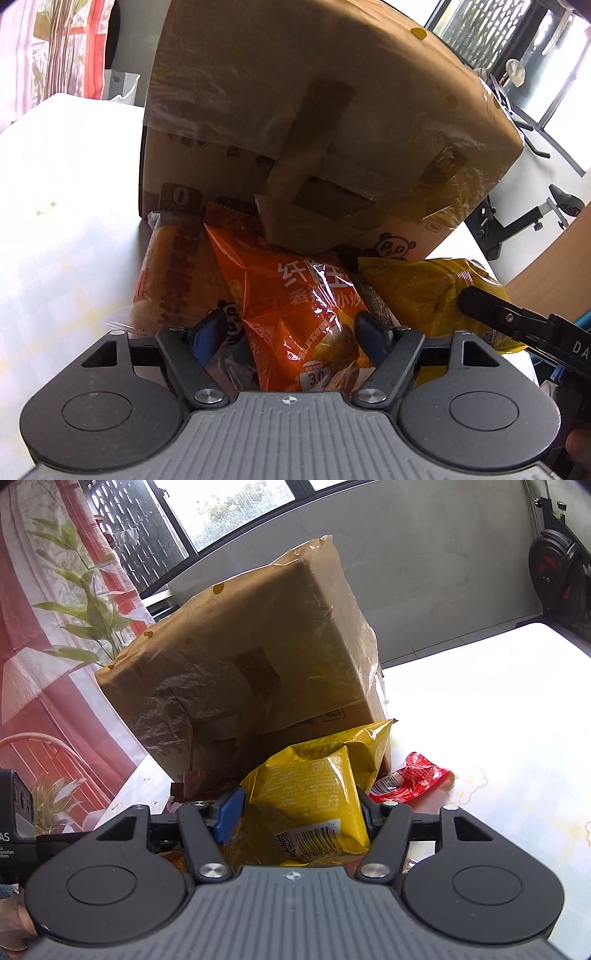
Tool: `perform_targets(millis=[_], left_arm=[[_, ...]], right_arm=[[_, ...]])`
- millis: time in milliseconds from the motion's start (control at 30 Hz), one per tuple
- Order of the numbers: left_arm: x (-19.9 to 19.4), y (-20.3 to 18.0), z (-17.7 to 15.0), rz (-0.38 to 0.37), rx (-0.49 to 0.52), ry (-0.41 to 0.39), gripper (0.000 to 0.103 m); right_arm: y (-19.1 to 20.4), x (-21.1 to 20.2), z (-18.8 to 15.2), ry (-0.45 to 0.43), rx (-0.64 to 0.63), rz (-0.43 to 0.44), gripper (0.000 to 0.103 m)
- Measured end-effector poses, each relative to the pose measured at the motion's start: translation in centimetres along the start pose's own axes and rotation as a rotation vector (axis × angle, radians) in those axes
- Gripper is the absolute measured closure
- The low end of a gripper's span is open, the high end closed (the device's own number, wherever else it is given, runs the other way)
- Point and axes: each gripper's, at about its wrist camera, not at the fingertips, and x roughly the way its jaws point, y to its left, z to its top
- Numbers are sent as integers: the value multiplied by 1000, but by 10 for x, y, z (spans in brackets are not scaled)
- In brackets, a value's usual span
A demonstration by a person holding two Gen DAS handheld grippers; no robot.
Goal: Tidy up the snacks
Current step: 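Grasp the orange snack bag with the left tool while the right tool grasps the yellow bag, then lift both held bags and carry them over the lined box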
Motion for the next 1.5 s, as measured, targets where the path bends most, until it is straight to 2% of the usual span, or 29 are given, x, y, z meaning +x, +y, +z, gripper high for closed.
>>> perform_targets(millis=[100, 233, 333, 633, 800, 1000, 1200, 1367, 1500], left_arm=[[-2, -2, 2, -44, 19, 21, 53], [-18, -8, 1, -25, 88, -17, 64], [-31, -5, 3, -23, 78, -36, 69], [-75, 11, 4, 18, 100, -100, 70], [-100, 28, -2, 51, 42, -128, 70], [-128, 38, 2, 86, 23, -198, 70], [-156, 29, 13, 72, 38, -293, 70], [-179, 16, 27, 52, 72, -387, 70], [-189, 8, 44, 40, 90, -431, 70]], right_arm=[[0, 0, -2, 5, 6, 1, 41], [1, -4, -1, -3, 1, 5, 41], [4, -8, 0, -18, -12, 7, 41], [6, -20, -1, -38, -15, 5, 41], [4, -25, -1, -44, -10, 0, 41], [10, -33, 1, -62, -22, 7, 41], [25, -49, 12, -119, -79, 31, 41], [36, -65, 27, -198, -108, 55, 41], [44, -76, 42, -264, -130, 70, 40]])
